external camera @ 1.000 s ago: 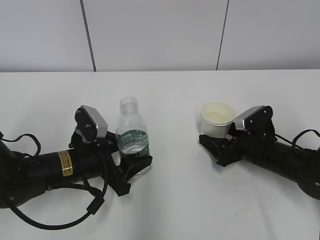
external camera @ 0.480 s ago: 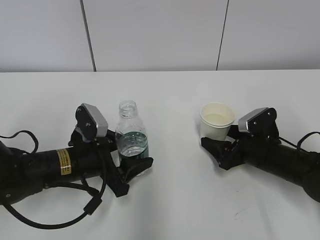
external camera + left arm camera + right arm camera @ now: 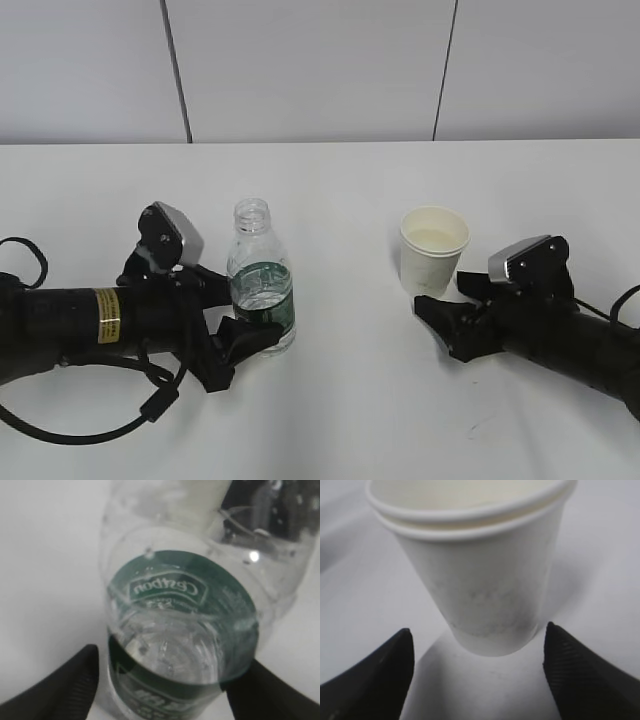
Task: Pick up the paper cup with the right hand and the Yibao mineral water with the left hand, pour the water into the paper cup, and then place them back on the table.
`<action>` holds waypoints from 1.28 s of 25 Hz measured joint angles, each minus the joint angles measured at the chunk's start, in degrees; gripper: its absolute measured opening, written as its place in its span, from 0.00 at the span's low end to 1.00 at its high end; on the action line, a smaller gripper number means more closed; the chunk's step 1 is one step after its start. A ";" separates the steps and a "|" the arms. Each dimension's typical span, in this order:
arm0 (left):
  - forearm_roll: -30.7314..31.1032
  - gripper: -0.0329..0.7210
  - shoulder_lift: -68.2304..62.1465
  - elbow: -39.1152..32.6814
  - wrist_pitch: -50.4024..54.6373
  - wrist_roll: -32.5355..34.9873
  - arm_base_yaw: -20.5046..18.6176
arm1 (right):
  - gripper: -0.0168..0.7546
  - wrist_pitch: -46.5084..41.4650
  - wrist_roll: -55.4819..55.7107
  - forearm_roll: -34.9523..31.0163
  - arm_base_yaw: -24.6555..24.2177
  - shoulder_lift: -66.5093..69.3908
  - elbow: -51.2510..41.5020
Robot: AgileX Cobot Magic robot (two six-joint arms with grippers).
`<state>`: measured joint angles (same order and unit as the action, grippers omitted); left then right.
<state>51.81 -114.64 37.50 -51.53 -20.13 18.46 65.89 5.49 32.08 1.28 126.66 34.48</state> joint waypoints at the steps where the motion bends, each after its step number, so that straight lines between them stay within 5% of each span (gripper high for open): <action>1: 1.13 0.68 0.12 0.00 0.40 -1.28 -0.42 | 0.83 0.12 0.00 0.00 0.00 0.00 -0.10; 18: 9.50 0.68 0.56 -0.02 6.80 -9.89 -9.75 | 0.80 2.22 0.00 -8.35 0.00 -0.65 -4.37; 32: -1.87 0.68 2.58 0.21 12.48 -9.76 -17.84 | 0.79 0.75 1.40 -21.15 -1.48 -3.55 -5.29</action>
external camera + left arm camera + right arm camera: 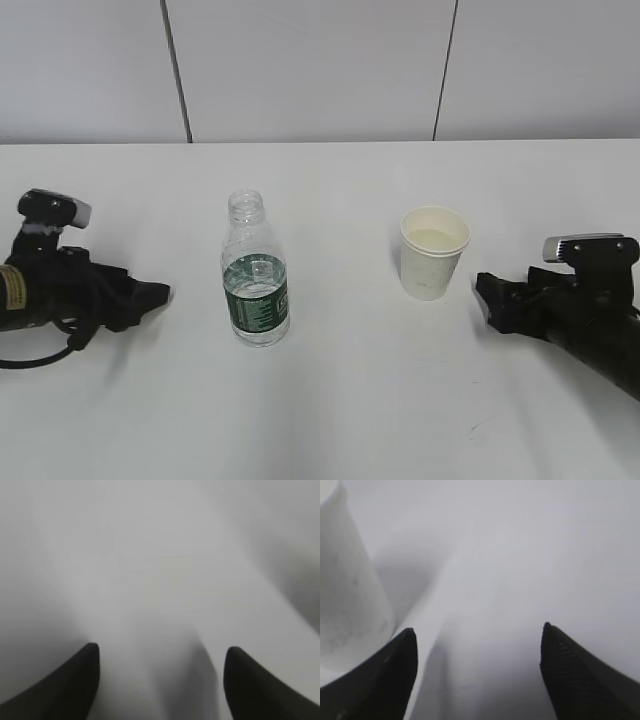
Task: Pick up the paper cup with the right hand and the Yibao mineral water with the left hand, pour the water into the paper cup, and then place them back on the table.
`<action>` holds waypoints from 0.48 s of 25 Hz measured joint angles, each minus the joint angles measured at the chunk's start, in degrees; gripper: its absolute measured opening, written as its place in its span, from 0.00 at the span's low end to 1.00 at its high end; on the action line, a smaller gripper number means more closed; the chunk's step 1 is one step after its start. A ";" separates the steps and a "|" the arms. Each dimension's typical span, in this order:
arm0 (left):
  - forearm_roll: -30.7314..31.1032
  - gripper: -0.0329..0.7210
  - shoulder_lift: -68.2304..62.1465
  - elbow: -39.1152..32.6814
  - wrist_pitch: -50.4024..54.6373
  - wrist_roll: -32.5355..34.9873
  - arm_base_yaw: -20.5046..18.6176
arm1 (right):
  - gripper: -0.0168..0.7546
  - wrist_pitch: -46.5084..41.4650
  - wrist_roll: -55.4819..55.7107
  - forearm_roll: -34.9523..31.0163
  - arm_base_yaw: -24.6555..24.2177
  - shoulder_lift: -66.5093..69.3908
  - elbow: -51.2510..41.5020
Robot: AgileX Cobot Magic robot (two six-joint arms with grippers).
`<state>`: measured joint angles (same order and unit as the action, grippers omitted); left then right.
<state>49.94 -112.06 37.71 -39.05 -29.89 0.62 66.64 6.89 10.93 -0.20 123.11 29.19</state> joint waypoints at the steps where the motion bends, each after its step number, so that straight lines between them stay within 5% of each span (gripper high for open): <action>1: -1.00 0.68 0.68 0.00 2.02 0.00 -0.53 | 0.79 -0.24 0.08 -0.26 -0.43 -0.90 -0.14; 7: -4.51 0.68 7.40 1.24 18.71 -0.47 -1.31 | 0.79 -4.17 5.52 -0.84 -0.92 -5.80 -0.27; 12: -8.58 0.68 12.17 3.14 27.99 -2.69 -1.31 | 0.79 -15.52 7.50 -0.84 -0.92 -11.37 -0.06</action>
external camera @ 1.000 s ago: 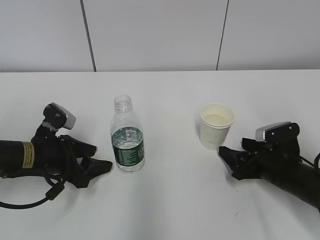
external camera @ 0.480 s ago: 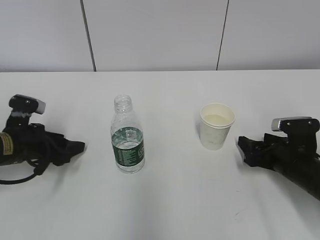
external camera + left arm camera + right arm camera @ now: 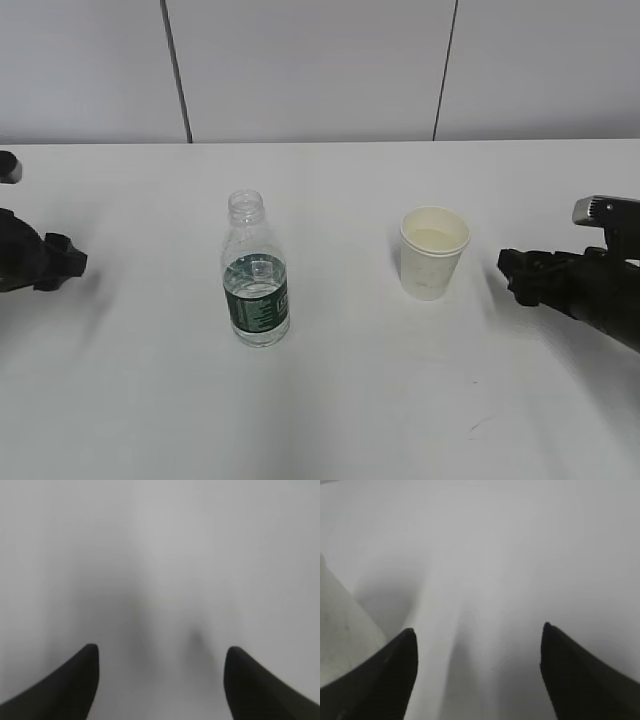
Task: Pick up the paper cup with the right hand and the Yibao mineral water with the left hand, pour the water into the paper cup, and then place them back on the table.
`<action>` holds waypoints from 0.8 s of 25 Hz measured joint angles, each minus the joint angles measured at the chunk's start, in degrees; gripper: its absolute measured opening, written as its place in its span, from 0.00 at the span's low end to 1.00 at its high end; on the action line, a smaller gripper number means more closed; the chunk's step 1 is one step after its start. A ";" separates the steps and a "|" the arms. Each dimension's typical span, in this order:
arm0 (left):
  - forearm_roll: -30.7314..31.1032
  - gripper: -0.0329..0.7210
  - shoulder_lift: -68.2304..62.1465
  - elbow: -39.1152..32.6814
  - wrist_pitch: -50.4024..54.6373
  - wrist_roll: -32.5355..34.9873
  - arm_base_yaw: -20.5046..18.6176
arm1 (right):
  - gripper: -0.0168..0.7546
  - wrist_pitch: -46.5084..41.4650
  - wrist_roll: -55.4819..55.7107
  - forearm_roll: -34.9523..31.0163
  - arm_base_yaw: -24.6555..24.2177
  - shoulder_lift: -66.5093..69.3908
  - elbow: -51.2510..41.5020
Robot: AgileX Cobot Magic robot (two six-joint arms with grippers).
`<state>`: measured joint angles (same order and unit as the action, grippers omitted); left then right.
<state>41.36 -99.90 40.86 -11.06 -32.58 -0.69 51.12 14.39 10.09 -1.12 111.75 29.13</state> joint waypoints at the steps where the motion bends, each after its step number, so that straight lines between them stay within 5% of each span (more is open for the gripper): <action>1: -0.57 0.68 0.82 0.42 2.18 -0.41 0.18 | 0.79 -2.46 0.17 0.00 0.00 -1.36 0.29; 10: -9.09 0.68 2.83 10.29 29.92 0.80 1.21 | 0.79 -41.83 1.54 2.51 0.00 -16.78 10.42; 15: -26.18 0.68 2.83 19.54 49.30 17.49 1.21 | 0.79 -68.84 1.41 2.51 0.00 -20.37 22.35; 20: -35.26 0.68 2.83 27.49 64.33 26.84 1.21 | 0.79 -90.27 -6.25 -1.54 0.00 -20.37 32.79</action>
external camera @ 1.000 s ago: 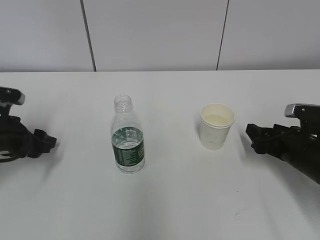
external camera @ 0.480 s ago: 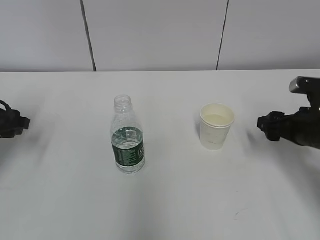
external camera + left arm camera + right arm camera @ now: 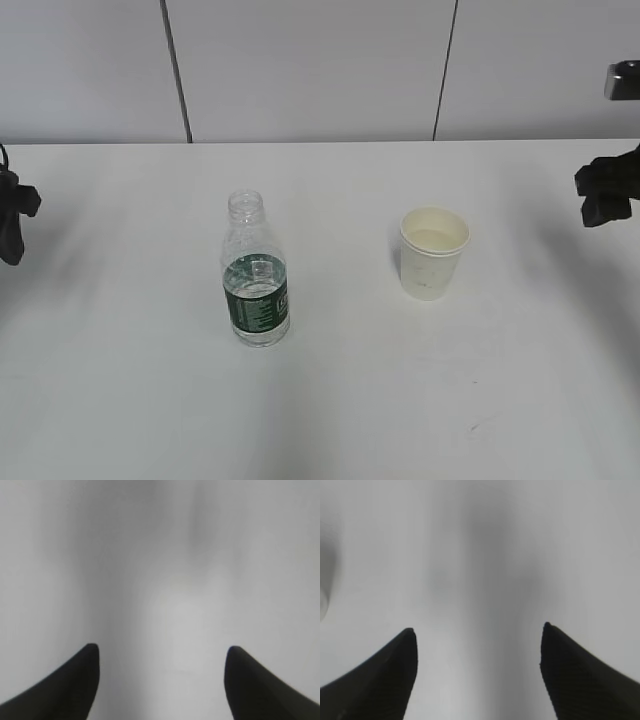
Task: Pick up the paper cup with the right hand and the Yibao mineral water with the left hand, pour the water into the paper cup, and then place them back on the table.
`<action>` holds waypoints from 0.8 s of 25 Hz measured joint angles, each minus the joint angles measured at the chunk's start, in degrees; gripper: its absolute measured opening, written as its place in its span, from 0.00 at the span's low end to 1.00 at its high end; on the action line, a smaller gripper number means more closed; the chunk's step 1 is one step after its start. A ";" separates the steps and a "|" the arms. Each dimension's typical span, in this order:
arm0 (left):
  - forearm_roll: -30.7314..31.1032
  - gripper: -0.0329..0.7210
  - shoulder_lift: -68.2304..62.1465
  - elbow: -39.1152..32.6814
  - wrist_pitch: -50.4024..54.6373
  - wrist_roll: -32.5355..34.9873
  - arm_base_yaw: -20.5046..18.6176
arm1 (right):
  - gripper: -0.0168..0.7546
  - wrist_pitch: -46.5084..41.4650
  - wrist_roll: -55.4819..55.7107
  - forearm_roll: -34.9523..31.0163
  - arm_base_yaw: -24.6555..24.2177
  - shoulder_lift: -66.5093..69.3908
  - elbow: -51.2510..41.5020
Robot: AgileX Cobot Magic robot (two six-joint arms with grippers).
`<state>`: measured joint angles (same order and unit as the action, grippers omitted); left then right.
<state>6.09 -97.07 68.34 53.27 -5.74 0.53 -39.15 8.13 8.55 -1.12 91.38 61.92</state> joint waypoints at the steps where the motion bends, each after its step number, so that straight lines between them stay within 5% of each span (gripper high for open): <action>1: -1.02 0.68 0.00 1.27 2.80 0.91 0.00 | 0.79 -4.09 -2.09 -1.50 0.00 0.00 2.00; 10: -10.08 0.68 0.74 7.58 16.11 5.74 0.00 | 0.79 -29.13 -10.55 -12.45 0.00 0.00 13.96; 20: -9.67 0.68 10.90 6.26 16.86 8.01 0.00 | 0.79 -30.90 -12.70 -15.96 0.00 -1.62 14.91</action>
<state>-3.58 -86.16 74.61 70.13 2.27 0.53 -70.05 -4.56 -7.41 -1.12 89.76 76.83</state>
